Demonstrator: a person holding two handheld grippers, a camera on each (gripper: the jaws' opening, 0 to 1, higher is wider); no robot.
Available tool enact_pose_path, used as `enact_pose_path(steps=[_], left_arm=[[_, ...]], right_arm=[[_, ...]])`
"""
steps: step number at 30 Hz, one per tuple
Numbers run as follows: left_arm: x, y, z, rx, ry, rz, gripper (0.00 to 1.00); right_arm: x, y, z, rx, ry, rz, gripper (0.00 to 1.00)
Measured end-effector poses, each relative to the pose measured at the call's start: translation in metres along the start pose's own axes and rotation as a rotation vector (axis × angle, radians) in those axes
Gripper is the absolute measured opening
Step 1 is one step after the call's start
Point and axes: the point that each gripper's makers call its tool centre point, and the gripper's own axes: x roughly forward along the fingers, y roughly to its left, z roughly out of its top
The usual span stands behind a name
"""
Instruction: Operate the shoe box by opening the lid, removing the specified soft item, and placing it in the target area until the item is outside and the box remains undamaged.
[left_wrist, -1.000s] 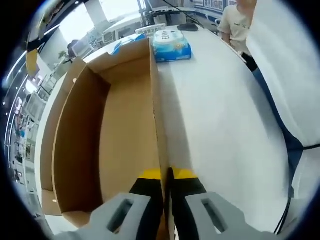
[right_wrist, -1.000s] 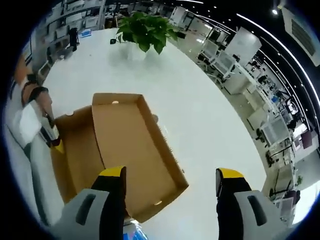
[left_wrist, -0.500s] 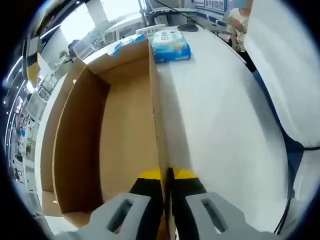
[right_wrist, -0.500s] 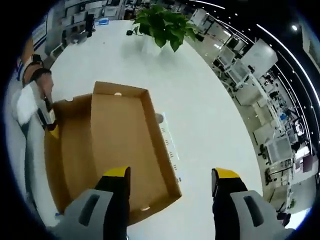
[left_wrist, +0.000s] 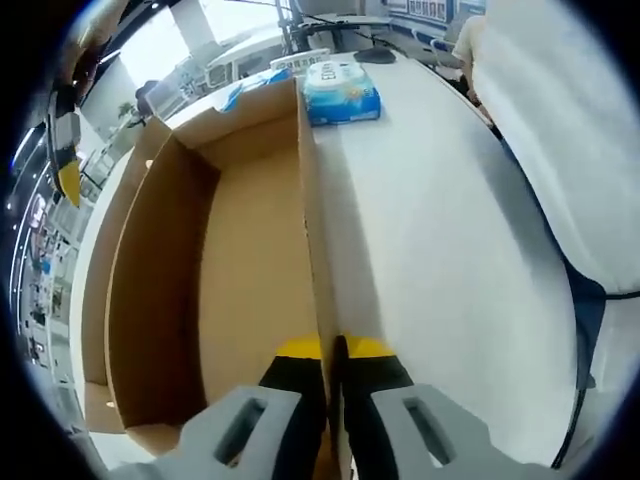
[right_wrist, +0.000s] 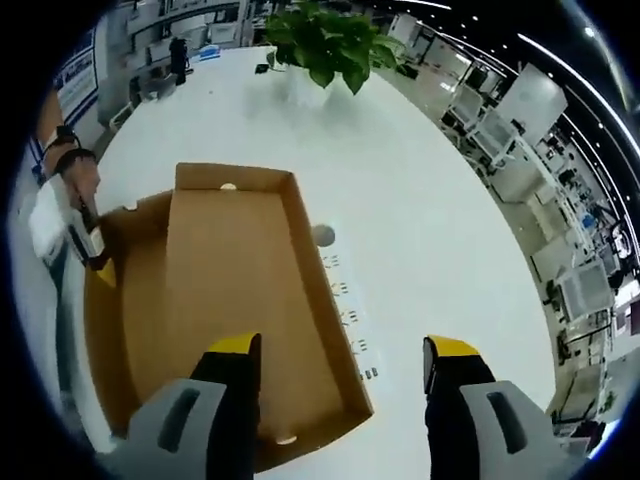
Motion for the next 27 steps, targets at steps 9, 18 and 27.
enact_pose_path(steps=[9, 18, 27], left_arm=[[0.0, 0.0, 0.0, -0.023, -0.001, 0.0, 0.02], [0.0, 0.0, 0.0, 0.0, -0.005, -0.003, 0.02], [0.001, 0.0, 0.0, -0.021, -0.006, -0.009, 0.02]], right_arm=[[0.027, -0.003, -0.017, 0.019, 0.035, 0.065, 0.57], [0.056, 0.011, -0.026, 0.092, 0.068, 0.178, 0.44], [0.074, 0.013, -0.028, 0.078, 0.1, 0.201, 0.45]])
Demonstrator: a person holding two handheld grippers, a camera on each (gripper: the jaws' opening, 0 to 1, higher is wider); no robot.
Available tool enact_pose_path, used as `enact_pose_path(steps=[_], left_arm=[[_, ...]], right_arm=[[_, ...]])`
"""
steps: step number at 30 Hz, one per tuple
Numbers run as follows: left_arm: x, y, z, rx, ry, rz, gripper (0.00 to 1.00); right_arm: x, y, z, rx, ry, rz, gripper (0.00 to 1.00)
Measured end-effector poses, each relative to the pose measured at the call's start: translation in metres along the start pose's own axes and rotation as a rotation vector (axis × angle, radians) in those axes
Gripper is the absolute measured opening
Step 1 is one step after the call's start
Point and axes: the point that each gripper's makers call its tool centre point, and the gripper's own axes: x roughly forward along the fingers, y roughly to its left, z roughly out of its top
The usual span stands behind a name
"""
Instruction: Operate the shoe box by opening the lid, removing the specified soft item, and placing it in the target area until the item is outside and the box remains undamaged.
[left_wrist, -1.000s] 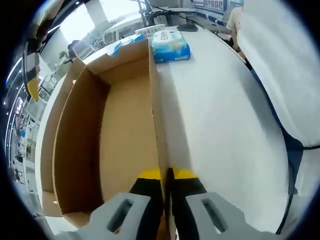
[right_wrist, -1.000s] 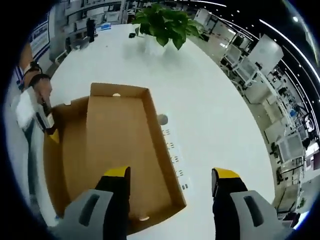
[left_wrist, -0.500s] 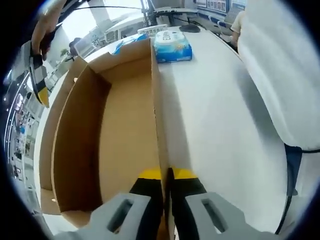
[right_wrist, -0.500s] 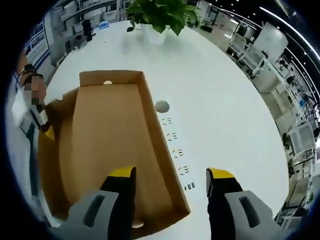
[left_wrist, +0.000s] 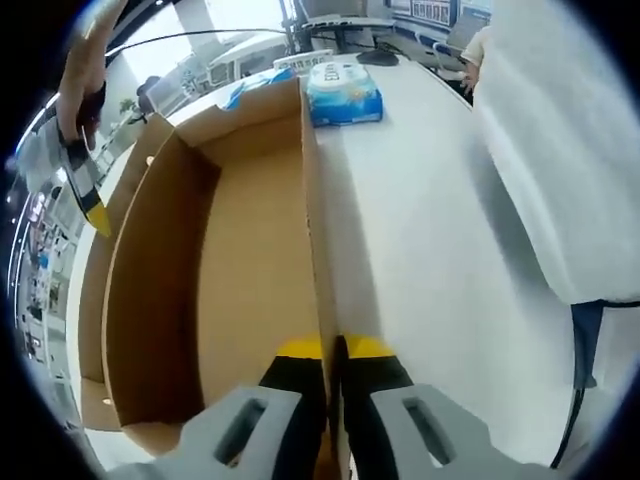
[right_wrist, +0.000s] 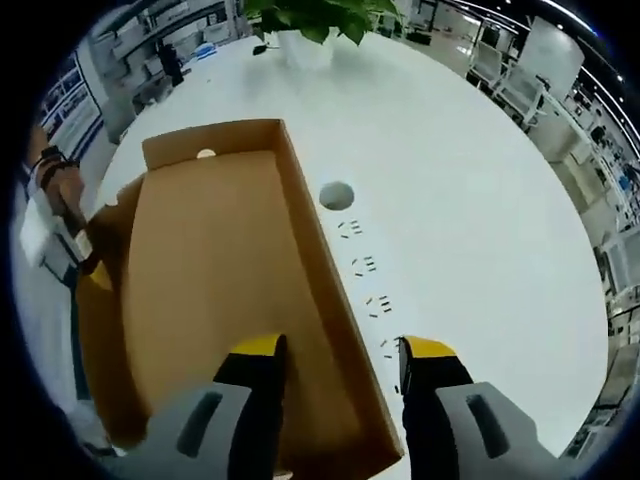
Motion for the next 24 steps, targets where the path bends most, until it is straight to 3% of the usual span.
enact_pose_path(steps=[3, 5, 9, 14, 24], left_arm=[[0.0, 0.0, 0.0, -0.003, -0.004, 0.0, 0.02], [0.0, 0.0, 0.0, -0.011, -0.005, 0.0, 0.02], [0.0, 0.0, -0.001, -0.005, -0.004, -0.002, 0.02], [0.0, 0.001, -0.001, -0.007, -0.004, -0.003, 0.02], [0.001, 0.001, -0.002, -0.013, -0.012, -0.006, 0.02]], right_arm=[[0.004, -0.002, -0.001, -0.008, 0.015, 0.004, 0.45], [0.003, -0.008, -0.005, -0.067, 0.045, -0.013, 0.39], [0.006, -0.007, -0.003, -0.046, 0.034, -0.006, 0.35], [0.012, -0.006, -0.01, -0.095, 0.082, -0.004, 0.23], [0.01, -0.005, -0.007, -0.099, 0.082, 0.006, 0.16]])
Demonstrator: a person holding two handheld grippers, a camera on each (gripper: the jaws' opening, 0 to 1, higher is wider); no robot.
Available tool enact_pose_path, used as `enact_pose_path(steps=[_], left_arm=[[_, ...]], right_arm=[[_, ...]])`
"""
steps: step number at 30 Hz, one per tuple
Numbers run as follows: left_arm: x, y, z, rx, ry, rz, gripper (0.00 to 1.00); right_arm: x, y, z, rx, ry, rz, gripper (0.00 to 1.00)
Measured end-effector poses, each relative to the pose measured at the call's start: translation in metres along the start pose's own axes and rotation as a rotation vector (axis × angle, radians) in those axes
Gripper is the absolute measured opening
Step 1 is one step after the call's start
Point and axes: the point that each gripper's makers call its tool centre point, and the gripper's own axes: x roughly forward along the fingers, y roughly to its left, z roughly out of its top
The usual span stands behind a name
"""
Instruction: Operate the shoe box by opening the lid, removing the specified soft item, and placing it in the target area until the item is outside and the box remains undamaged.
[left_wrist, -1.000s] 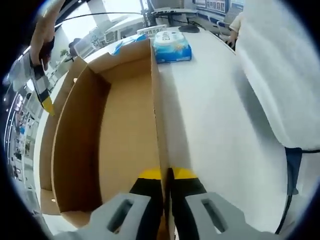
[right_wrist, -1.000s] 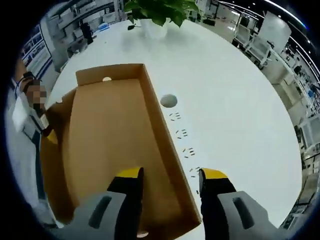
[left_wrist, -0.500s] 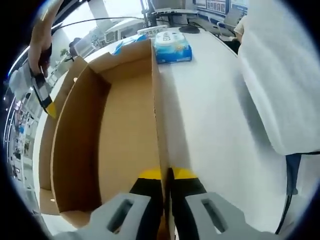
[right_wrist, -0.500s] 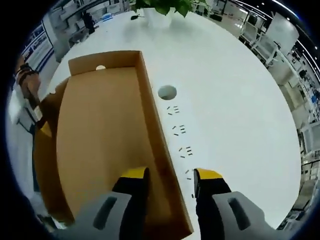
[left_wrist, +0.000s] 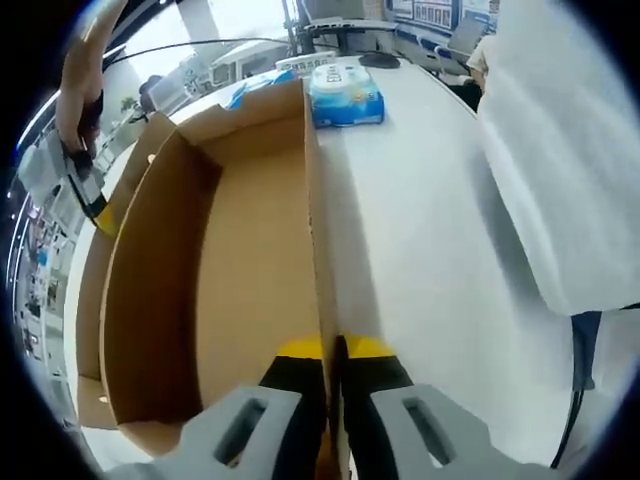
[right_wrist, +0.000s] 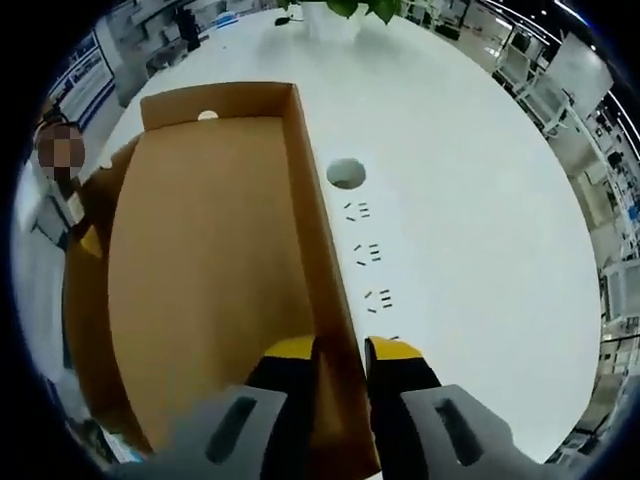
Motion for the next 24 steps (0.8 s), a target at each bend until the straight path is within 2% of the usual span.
enact_pose_path(steps=[11, 13, 24], left_arm=[[0.001, 0.0, 0.0, 0.028, 0.008, -0.002, 0.02], [0.002, 0.0, -0.001, 0.022, 0.008, -0.003, 0.02], [0.002, 0.0, 0.0, 0.019, 0.002, 0.001, 0.02]], right_arm=[[-0.013, -0.001, 0.004, -0.018, 0.008, -0.011, 0.14], [-0.017, -0.003, 0.008, -0.057, -0.002, -0.027, 0.13], [-0.041, -0.006, 0.017, -0.068, -0.002, -0.101, 0.11]])
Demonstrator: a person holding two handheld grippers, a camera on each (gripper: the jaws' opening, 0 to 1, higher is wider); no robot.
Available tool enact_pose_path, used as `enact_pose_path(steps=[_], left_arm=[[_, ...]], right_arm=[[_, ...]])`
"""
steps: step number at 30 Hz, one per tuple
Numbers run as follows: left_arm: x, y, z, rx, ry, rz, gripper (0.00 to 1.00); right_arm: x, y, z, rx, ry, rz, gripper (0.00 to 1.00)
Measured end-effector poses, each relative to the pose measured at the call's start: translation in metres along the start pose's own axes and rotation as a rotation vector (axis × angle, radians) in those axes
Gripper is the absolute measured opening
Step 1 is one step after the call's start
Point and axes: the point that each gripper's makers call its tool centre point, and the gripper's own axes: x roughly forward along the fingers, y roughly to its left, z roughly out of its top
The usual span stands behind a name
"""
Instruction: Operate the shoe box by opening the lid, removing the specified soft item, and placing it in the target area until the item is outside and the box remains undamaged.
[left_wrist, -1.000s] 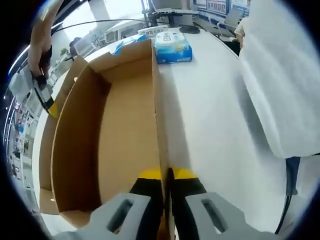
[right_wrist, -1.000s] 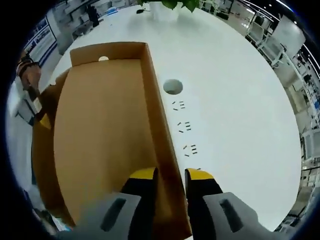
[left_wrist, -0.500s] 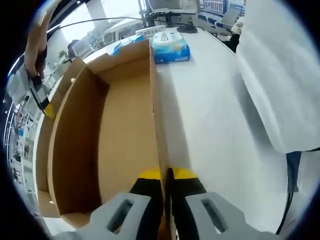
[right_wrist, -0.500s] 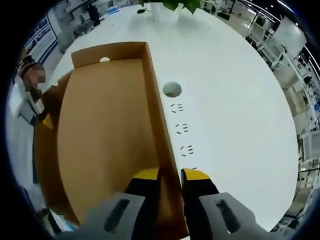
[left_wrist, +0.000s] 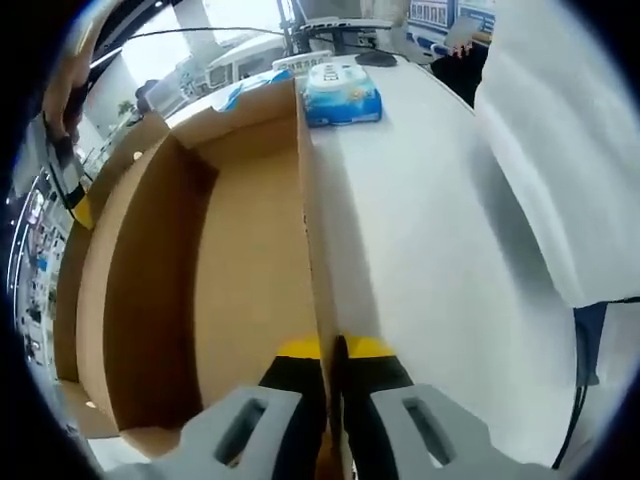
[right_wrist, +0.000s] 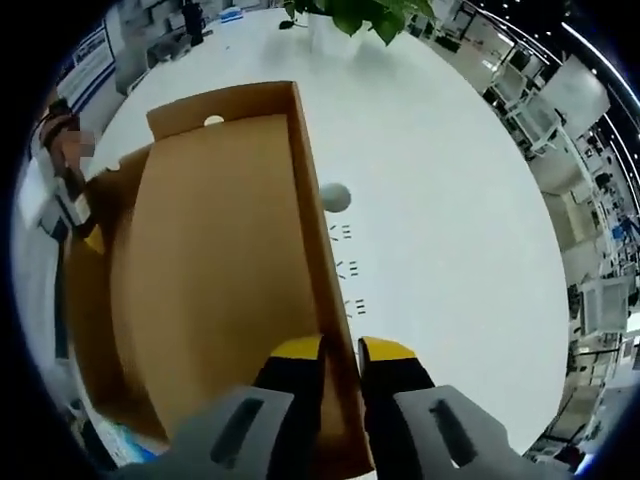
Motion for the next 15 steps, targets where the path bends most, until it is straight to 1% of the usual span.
enact_pose_path(steps=[6, 8, 13, 15], left_arm=[[0.001, 0.001, -0.001, 0.003, 0.002, 0.002, 0.02], [0.0, 0.001, -0.001, 0.005, 0.001, 0.005, 0.02], [0.001, 0.001, -0.001, 0.007, -0.005, 0.01, 0.02], [0.0, 0.001, -0.001, 0.007, -0.005, 0.013, 0.02]], right_arm=[[-0.018, -0.002, 0.004, -0.012, 0.001, -0.052, 0.1], [-0.023, -0.002, 0.005, -0.033, 0.003, -0.073, 0.09], [-0.035, -0.001, 0.007, -0.041, 0.002, -0.12, 0.09], [-0.039, -0.001, 0.009, -0.031, 0.002, -0.144, 0.08]])
